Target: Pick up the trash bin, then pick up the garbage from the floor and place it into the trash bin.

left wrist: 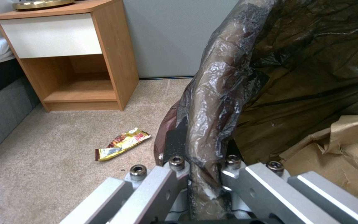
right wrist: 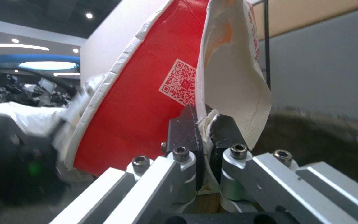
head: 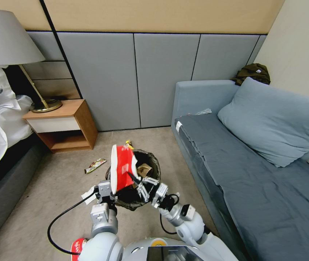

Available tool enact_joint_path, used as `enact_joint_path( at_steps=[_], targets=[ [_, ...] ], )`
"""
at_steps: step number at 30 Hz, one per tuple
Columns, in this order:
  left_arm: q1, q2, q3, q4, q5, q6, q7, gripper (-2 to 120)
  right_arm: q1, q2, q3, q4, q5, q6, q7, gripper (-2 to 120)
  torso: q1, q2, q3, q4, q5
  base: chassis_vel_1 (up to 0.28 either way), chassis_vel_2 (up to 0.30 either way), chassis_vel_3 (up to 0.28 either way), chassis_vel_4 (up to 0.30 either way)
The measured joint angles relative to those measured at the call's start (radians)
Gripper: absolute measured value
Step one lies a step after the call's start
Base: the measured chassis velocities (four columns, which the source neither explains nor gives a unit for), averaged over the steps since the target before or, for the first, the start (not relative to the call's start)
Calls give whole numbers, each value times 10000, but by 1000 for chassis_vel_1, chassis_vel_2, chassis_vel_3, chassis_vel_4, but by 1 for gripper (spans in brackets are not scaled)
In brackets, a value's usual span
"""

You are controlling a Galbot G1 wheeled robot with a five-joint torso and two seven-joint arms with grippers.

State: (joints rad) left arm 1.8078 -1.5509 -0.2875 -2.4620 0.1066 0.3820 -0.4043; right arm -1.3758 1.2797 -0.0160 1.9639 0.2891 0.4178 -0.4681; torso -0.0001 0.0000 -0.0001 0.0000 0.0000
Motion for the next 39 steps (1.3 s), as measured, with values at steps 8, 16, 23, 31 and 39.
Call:
enact_joint_path(
  at_steps=[8, 16, 23, 31, 39],
  targets=[
    [0, 0, 0, 0, 0, 0, 0, 0, 372, 159, 87, -812, 128, -33, 495, 0, 0, 0, 0, 0, 0, 0, 0, 0, 0],
    [0, 0, 1, 0, 0, 0, 0, 0, 572, 225, 161, -1246, 179, -70, 729, 0, 0, 0, 0, 0, 0, 0, 0, 0, 0],
    [0, 0, 1, 0, 0, 0, 0, 0, 643, 223, 274, -1308, 232, -88, 798, 0, 0, 0, 0, 0, 0, 0, 0, 0, 0],
    [0, 0, 0, 0, 0, 0, 0, 0, 643, 219, 325, -1437, 88, -328, 1033, 15, 1, 0, 0, 0, 0, 0, 0, 0, 0],
    [0, 0, 1, 0, 0, 0, 1, 0, 588, 217, 324, -1443, -36, -332, 1059, 39, 0, 0, 0, 0, 0, 0, 0, 0, 0]
  ],
)
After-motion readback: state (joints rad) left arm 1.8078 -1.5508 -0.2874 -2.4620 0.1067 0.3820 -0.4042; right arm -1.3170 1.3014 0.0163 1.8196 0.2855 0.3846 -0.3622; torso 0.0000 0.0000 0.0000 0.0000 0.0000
